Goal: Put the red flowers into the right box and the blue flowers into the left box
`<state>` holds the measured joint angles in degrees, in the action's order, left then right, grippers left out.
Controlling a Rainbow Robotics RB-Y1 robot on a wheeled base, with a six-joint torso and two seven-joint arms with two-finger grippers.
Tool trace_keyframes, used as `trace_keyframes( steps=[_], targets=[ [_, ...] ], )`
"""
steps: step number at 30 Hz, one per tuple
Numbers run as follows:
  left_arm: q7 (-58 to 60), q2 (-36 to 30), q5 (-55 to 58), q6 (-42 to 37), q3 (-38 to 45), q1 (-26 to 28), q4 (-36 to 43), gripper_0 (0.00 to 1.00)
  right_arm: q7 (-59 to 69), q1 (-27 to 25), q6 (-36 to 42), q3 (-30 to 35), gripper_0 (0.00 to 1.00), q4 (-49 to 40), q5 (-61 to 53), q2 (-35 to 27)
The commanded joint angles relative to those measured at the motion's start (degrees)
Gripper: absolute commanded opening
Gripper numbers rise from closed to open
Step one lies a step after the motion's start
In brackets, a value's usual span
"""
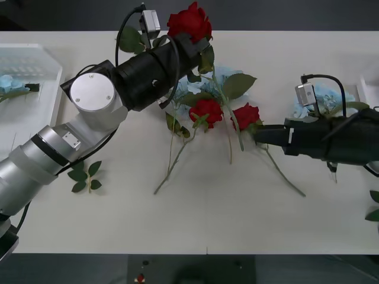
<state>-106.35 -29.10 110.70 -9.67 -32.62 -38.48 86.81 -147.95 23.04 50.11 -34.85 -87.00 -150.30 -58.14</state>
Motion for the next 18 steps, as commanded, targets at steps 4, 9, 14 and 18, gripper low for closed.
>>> trace_keyframes(
  steps=[4,9,14,18],
  targets=[
    [0.7,0.4,0.7,0.3,1.7,-2.8,0.6,0.0,-0.9,1.4,-5.1,1.3,1.0,-4.1,0.4,2.5],
    [0.8,0.4,0.7,0.3,1.6,-2.8,0.7,0.0,0.0,2.7,-5.8,1.3,1.0,-4.1,2.0,4.8],
    [0.8,0.4,0.7,0.3,1.6,-2.8,0.6,0.0,1.7,4.5,-7.1,1.3,1.0,-4.1,3.3,7.8],
    [0.8,0.5,1.1,0.3,1.7,-2.7,0.6,0.0,5.7,6.0,-8.5,1.3,1.0,-4.1,6.1,9.5]
  ],
)
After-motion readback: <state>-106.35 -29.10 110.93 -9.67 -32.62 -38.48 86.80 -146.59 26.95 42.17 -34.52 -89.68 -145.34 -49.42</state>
